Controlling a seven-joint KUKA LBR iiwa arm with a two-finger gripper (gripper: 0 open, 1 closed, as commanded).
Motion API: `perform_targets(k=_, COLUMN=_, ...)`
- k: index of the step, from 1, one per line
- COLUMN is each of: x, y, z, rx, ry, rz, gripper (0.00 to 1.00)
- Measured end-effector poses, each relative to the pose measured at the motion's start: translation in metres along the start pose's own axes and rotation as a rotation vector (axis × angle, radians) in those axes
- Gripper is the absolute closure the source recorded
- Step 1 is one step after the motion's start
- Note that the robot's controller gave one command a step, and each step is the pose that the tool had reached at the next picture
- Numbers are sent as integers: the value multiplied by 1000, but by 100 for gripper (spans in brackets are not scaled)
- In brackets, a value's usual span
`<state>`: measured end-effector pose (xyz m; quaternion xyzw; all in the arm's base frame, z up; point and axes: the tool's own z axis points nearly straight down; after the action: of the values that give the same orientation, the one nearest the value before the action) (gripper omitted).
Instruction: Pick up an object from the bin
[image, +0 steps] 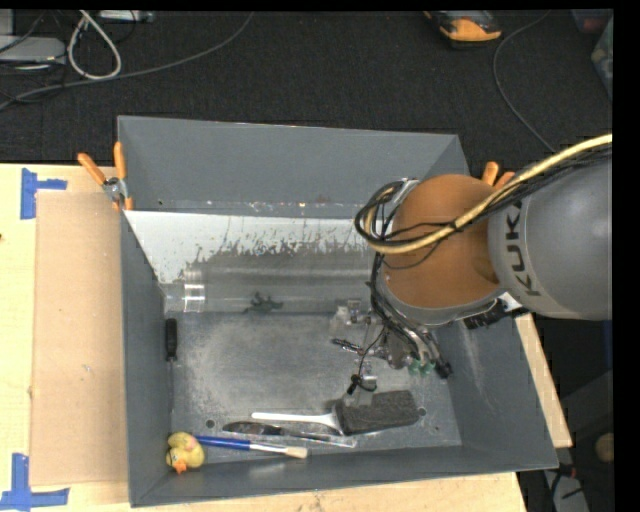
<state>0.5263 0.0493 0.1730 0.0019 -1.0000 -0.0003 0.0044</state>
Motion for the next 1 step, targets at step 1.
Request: perform_targets(k=1, x=-2, y=0, z=-3, rx=0, ry=-7, rz=2, gripper=0)
